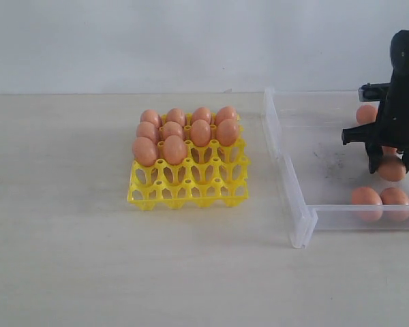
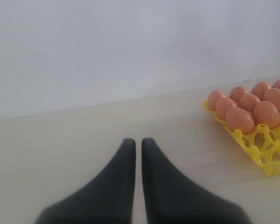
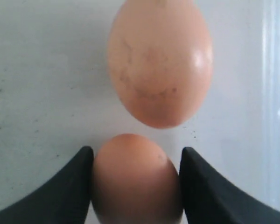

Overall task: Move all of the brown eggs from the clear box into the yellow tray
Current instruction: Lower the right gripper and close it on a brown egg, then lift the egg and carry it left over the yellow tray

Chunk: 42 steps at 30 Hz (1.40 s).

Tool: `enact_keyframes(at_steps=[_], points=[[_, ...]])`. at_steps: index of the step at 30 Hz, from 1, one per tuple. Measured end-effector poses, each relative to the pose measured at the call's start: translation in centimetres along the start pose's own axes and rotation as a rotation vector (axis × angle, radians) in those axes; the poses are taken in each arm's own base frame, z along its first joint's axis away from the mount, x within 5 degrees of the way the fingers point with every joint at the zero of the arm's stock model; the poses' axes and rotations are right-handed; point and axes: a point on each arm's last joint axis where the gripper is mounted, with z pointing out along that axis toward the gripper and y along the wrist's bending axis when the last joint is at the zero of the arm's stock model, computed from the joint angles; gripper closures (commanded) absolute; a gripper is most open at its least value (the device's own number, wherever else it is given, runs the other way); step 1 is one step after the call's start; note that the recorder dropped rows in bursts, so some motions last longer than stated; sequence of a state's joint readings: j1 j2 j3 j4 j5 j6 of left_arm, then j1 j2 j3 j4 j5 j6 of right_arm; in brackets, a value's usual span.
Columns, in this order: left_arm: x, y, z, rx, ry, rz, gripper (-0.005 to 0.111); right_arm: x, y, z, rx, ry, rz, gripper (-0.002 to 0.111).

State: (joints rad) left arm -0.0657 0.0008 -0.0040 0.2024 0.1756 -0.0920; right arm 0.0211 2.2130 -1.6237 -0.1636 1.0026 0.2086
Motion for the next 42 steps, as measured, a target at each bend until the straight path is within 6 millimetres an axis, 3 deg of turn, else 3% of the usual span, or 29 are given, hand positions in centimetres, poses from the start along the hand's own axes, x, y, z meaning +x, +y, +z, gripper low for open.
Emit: enact_keyframes(at_steps=[2,3,8,12,17,20,28,32,37,42], points=[[0.0,0.0,0.0,0.000,0.000,0.000,0.103,0.1,0.0,0.0,0.001,0.006,-0.033,0.091],[0.0,0.0,0.0,0.000,0.000,0.000,0.103,0.1,0.0,0.0,0.001,0.006,-0.048,0.109],[0.0,0.0,0.0,0.000,0.000,0.000,0.103,-0.7,0.4,0.0,-0.038,-0.074,-0.076,0.108],[0.0,0.0,0.0,0.000,0.000,0.000,0.103,-1.9,1.7,0.2,-0.178,-0.272,-0.069,0.108],[0.0,0.0,0.0,0.000,0.000,0.000,0.103,-1.8,4.1,0.7,-0.294,-0.514,-0.130,0.108],[0.0,0.0,0.0,0.000,0.000,0.000,0.103,-1.2,5.0,1.6,-0.262,-0.634,-0.148,0.108],[0.0,0.0,0.0,0.000,0.000,0.000,0.103,1.0,4.8,3.4,-0.108,-0.920,-0.098,0.108],[0.0,0.0,0.0,0.000,0.000,0.000,0.103,2.4,5.8,3.0,-0.284,-1.155,-0.140,0.108],[0.0,0.0,0.0,0.000,0.000,0.000,0.103,3.5,7.4,0.4,-0.602,-1.426,-0.198,0.108],[0.0,0.0,0.0,0.000,0.000,0.000,0.103,4.3,8.5,-0.4,-0.751,-1.457,-0.300,0.108]])
